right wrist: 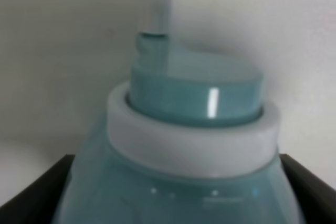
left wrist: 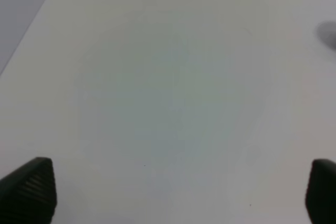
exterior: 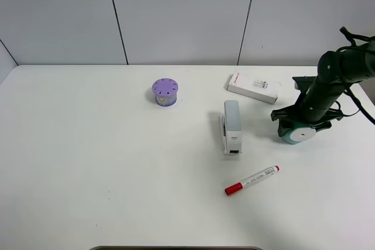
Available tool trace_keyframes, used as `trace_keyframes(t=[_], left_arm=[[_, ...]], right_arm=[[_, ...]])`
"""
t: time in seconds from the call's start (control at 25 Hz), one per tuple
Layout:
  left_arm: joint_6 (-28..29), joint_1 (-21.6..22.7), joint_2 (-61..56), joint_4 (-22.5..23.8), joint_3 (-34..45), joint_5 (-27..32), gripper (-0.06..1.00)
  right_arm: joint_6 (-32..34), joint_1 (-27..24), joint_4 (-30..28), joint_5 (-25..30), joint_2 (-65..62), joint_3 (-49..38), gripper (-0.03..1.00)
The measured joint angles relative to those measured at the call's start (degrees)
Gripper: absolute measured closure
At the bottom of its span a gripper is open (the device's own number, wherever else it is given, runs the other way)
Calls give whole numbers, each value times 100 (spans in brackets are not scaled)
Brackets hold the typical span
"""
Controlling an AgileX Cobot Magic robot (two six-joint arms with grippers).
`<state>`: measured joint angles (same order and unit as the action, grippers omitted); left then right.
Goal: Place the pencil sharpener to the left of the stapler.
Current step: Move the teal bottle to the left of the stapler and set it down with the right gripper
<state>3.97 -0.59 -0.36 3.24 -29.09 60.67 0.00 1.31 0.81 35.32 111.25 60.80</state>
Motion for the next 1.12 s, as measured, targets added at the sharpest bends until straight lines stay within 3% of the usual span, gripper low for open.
trace_keyframes(t=[0.52,1.12], left_arm=[[0,0,0,0,0,0,-1],[0,0,0,0,0,0,-1]], right_arm=[[210,108,-18,337,-1236,0,29],[1263,1061,84,476,-2228,0,29]])
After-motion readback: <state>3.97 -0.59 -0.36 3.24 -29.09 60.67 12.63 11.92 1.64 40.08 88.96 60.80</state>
